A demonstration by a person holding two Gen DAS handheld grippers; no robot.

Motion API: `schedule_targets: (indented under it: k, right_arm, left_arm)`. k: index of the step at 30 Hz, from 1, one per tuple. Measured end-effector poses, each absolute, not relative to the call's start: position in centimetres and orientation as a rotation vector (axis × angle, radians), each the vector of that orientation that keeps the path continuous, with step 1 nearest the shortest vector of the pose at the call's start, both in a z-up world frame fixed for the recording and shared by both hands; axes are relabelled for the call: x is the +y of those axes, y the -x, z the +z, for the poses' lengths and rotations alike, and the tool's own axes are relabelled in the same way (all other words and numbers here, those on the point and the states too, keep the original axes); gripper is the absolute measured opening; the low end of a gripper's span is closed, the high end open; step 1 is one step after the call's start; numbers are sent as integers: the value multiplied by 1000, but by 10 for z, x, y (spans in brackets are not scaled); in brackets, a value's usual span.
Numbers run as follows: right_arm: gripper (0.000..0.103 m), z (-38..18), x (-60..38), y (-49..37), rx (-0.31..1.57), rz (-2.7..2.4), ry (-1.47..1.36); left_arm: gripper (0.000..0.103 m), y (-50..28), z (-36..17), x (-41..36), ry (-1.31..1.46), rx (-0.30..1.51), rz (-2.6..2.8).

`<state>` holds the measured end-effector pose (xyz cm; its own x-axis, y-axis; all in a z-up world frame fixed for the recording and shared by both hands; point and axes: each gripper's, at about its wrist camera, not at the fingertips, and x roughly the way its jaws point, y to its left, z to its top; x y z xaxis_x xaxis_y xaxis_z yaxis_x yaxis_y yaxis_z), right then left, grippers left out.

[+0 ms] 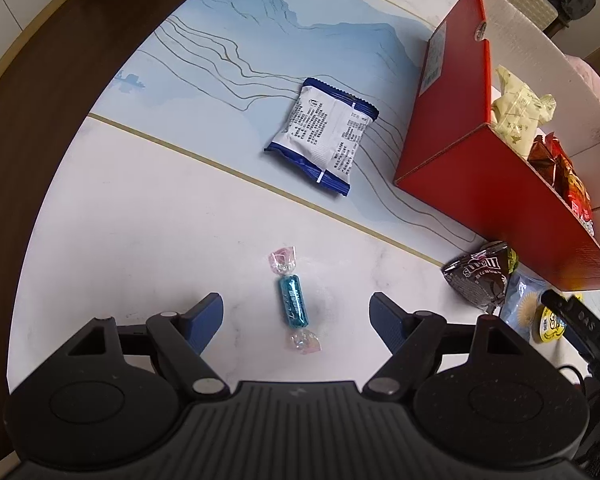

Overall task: Organize snacks
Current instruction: 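Move left tool toward the blue wrapped candy while right tool approaches the yellow cartoon packet, then grasp the blue wrapped candy with left tool while right tool grasps the yellow cartoon packet, then carry the blue candy with left tool while right tool carries the yellow packet into the box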

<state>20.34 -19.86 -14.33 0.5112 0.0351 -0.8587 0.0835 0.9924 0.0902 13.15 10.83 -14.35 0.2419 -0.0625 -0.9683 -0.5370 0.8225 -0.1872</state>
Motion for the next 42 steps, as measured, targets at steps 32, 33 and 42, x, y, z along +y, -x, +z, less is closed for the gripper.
schedule_targets:
  k: [32, 33, 42]
  right_arm:
    - [64, -140, -226, -173, 1071, 74, -169]
    - [64, -139, -227, -172, 1068, 79, -170]
    - [64, -101, -229, -160, 997, 161, -162]
  left_arm:
    - [12, -134, -168, 100, 502, 1314, 301]
    - [12, -133, -166, 101, 502, 1308, 299]
    - [12, -130, -135, 105, 521, 1251, 259]
